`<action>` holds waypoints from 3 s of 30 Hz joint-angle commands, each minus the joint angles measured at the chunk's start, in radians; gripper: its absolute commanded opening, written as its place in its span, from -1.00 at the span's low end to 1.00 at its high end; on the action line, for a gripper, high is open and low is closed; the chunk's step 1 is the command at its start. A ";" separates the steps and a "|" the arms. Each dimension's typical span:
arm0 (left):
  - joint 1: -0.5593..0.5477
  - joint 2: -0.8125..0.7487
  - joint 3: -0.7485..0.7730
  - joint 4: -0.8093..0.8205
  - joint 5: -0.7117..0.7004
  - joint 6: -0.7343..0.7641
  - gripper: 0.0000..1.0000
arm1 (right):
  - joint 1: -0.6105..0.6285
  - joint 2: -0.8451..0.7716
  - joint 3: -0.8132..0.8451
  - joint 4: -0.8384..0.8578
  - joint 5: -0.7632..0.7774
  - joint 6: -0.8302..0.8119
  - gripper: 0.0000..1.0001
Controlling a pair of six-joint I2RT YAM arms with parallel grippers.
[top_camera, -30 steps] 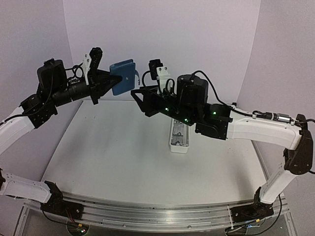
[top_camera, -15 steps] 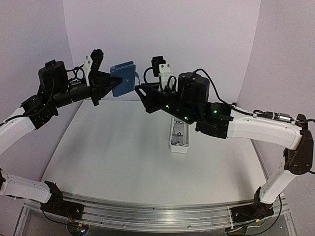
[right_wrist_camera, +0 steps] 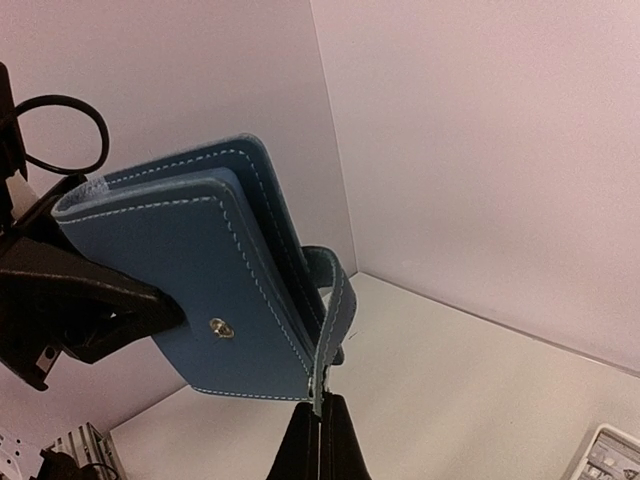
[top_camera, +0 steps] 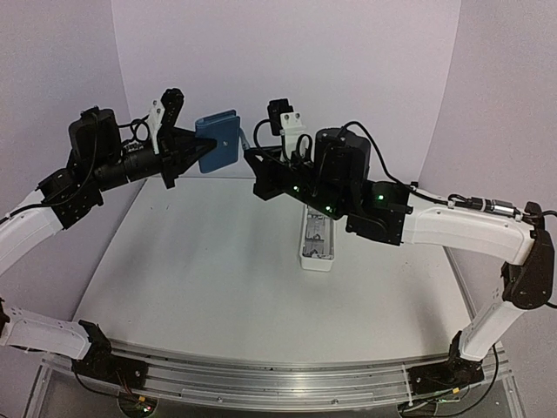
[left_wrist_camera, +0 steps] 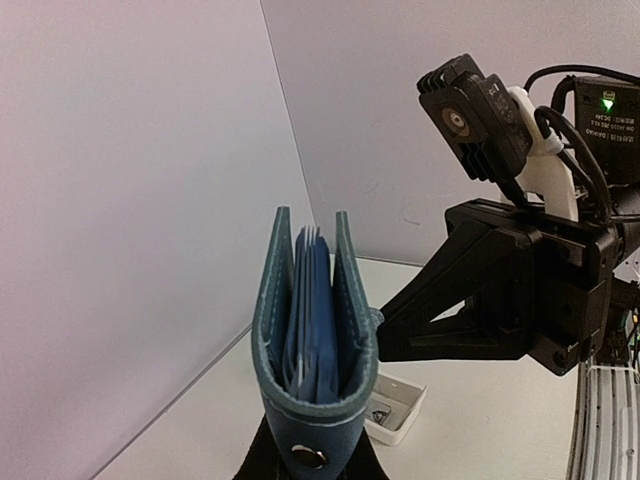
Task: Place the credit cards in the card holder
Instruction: Close the card holder at the center of the board.
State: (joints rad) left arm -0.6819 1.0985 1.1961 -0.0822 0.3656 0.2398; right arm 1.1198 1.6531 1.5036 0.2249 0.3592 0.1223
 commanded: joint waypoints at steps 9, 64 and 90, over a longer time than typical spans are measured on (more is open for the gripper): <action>-0.003 -0.005 -0.002 -0.017 -0.048 0.073 -1.00 | 0.006 0.015 0.078 0.040 -0.115 -0.019 -1.00; -0.016 -0.011 -0.053 -0.083 0.045 0.232 -1.00 | 0.005 0.087 0.100 -0.186 -0.014 -0.080 -1.00; 0.197 0.334 0.032 -0.191 0.757 -0.414 -1.00 | -0.120 -0.151 0.152 -0.644 -0.714 -0.485 0.07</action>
State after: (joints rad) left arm -0.4782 1.4235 1.1778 -0.3141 0.9062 -0.0834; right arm 1.0401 1.5009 1.5784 -0.2039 -0.1581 -0.2451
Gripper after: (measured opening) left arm 0.063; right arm 0.511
